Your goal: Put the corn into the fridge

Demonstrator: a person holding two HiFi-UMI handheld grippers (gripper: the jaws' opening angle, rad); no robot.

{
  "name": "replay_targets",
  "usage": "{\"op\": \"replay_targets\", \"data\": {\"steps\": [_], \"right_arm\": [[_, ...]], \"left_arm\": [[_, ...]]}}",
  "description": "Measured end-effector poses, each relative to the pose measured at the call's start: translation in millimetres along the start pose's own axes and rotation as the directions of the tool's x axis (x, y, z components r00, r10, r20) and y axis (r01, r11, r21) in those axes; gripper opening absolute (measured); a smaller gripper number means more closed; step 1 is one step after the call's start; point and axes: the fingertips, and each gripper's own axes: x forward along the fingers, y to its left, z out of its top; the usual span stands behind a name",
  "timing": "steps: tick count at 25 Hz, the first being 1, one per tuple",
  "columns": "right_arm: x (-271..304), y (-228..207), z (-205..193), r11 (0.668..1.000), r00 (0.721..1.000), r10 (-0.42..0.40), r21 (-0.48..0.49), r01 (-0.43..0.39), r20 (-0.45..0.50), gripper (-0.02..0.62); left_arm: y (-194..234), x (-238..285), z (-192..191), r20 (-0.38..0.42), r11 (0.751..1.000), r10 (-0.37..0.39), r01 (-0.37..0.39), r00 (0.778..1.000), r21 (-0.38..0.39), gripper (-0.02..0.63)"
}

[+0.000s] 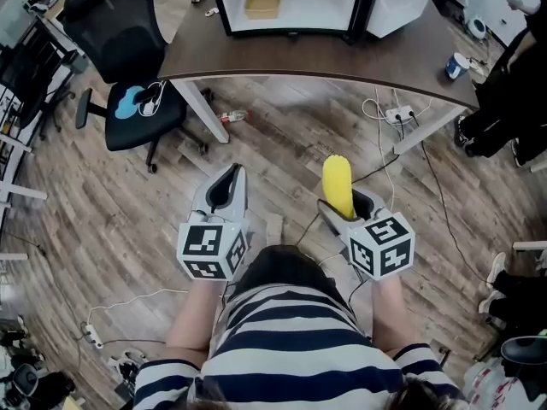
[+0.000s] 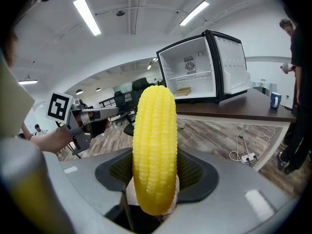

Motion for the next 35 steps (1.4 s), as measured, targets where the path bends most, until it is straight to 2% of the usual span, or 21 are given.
{"op": "replay_targets", "data": {"steps": [8,23,35], "right_arm": [[40,-20,35,1.000,1.000,-0.008,-0.005,0.008,-0.029,0.244],[131,-40,113,0.997,0.997,0.021,-0.079,-0.027,-0.075,0.244],[177,-48,157,0.991,0.996,0.028,-0.129,-0.038,-0.080,0.244]], "left_arm": [[25,49,16,-0.008,0.999,-0.036,0.036,0.999,0.005,0.000],[100,130,52,0.012,0.999,-0.042,0.042,0.999,-0.008,0.000],[117,175,66,-0.003,0.992,-0.118,0.118,0.993,0.040,0.000]]}}
